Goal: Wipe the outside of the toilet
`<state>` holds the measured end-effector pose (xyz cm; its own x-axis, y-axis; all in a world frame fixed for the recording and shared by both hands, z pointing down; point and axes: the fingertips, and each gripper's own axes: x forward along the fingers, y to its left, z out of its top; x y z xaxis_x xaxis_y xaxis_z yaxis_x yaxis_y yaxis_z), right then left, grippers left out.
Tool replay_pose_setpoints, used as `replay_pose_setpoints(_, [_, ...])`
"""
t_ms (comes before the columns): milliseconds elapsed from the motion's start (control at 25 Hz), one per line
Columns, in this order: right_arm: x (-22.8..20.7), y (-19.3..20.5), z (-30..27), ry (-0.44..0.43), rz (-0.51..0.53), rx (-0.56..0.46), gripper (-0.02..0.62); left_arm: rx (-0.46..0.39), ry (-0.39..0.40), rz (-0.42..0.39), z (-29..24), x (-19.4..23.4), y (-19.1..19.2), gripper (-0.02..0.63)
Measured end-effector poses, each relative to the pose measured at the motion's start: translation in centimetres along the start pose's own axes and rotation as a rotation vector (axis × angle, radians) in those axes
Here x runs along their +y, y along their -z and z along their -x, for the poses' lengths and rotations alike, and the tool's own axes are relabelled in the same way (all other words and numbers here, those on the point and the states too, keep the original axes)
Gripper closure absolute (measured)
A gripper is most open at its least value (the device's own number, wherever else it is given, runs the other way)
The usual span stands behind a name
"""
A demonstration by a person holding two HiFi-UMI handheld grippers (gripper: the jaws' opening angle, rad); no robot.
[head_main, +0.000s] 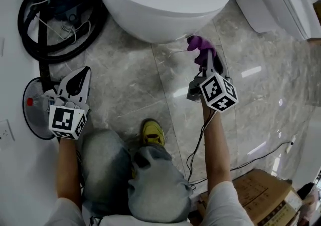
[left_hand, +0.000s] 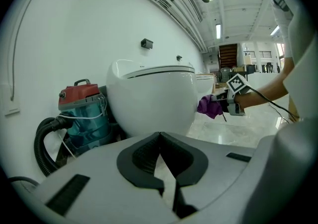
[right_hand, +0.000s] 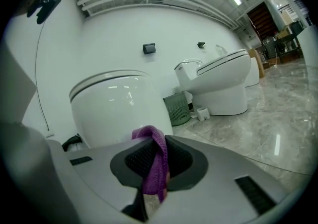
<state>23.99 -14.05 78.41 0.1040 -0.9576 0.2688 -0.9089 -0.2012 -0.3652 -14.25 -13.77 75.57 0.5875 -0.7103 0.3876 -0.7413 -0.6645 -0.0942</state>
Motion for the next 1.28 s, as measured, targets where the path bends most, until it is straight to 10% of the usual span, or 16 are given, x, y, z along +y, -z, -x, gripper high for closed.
replay_pose_setpoints(680, [5.1,-2.5,5.4,-0.158,-0.086,-0.007,0.538,-0.044,0.053,0.034,-3.0,-2.3,-4.4,0.594])
replay_pose_setpoints(1280, [7.8,-8.1,6.6,-0.125,-0.100,0.098,0.538,0.030,0.067,0.128,-1.5,-2.3,-10.6,0.594])
